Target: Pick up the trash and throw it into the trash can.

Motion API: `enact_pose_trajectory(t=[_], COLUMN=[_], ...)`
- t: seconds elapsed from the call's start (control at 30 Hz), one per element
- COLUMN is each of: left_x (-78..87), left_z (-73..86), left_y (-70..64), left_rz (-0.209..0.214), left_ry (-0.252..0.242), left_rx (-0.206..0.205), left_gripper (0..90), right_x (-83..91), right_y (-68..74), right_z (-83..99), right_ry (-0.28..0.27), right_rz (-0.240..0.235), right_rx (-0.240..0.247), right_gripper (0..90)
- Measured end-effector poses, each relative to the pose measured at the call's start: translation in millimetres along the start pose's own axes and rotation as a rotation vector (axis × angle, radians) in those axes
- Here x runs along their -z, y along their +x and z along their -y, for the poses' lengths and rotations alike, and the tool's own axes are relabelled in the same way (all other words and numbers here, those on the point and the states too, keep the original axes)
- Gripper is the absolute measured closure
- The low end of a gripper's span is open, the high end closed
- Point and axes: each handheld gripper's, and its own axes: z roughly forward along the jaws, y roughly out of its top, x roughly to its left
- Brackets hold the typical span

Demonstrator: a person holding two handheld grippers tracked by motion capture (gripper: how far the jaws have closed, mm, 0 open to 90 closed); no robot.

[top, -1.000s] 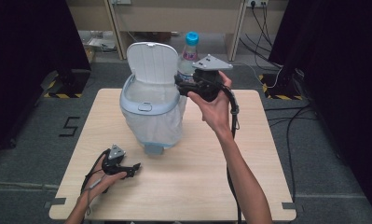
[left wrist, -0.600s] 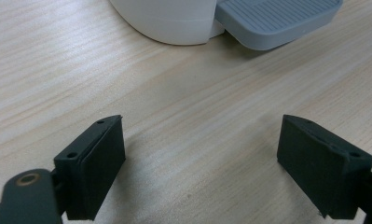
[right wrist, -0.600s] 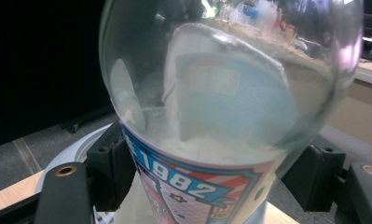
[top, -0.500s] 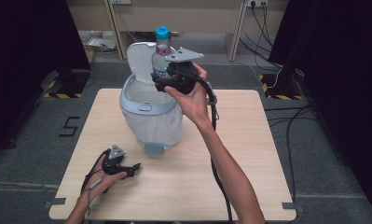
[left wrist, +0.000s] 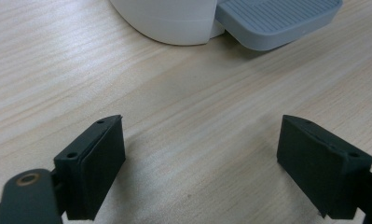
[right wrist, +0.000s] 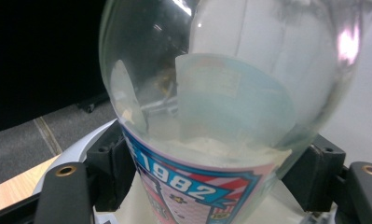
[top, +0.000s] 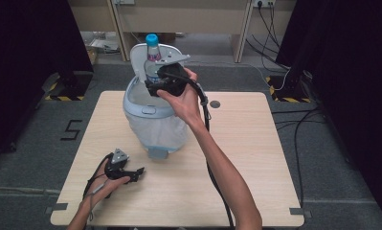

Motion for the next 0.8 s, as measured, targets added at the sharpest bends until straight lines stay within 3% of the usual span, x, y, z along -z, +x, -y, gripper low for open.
enact_pose_trajectory(t=[0.3, 0.53, 0.67, 0.8], left_x=[0.0, 0.0, 0.0, 0.0], left_z=[0.0, 0.0, 0.0, -0.3], left_y=[0.0, 0.0, 0.0, 0.0], left_rz=[0.000, 0.000, 0.000, -0.001], left_ry=[0.000, 0.000, 0.000, 0.003], left_rx=[0.000, 0.000, 0.000, 0.001], left_gripper=[14.3, 14.3, 14.3, 14.4], right_x=[-17.3, -26.4, -21.2, -3.3], right_y=[4.8, 1.5, -2.1, 2.0], right_z=[8.1, 14.5, 12.0, 3.2], right_ry=[0.056, 0.086, -0.012, -0.064], right_rz=[-0.014, -0.042, -0.107, -0.072], right_rx=[0.021, -0.014, -0.089, -0.030], right_gripper=[27.5, 27.4, 28.2, 32.4])
